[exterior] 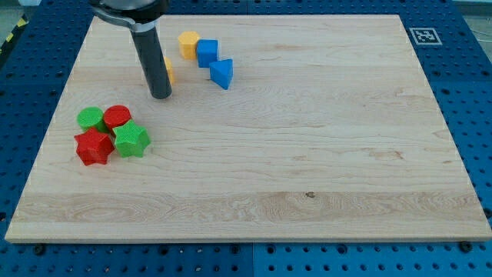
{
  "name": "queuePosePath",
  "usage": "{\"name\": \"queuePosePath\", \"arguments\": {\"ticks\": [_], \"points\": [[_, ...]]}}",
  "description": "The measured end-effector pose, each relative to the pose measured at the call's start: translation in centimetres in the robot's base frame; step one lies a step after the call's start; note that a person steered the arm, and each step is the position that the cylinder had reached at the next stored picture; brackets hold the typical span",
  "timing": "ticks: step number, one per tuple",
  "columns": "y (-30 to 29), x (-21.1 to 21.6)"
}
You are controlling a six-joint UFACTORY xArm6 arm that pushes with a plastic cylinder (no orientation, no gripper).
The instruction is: Nudge the blue triangle a bit right
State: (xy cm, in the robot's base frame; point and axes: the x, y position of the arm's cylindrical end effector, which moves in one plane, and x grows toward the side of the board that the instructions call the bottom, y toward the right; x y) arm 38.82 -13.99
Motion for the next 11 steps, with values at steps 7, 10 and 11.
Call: {"name": "queuePosePath", "arguments": {"ticks": [7, 10, 11], "points": [[7.2, -4.2], [6.4, -8.3], [6.4, -7.7]]}}
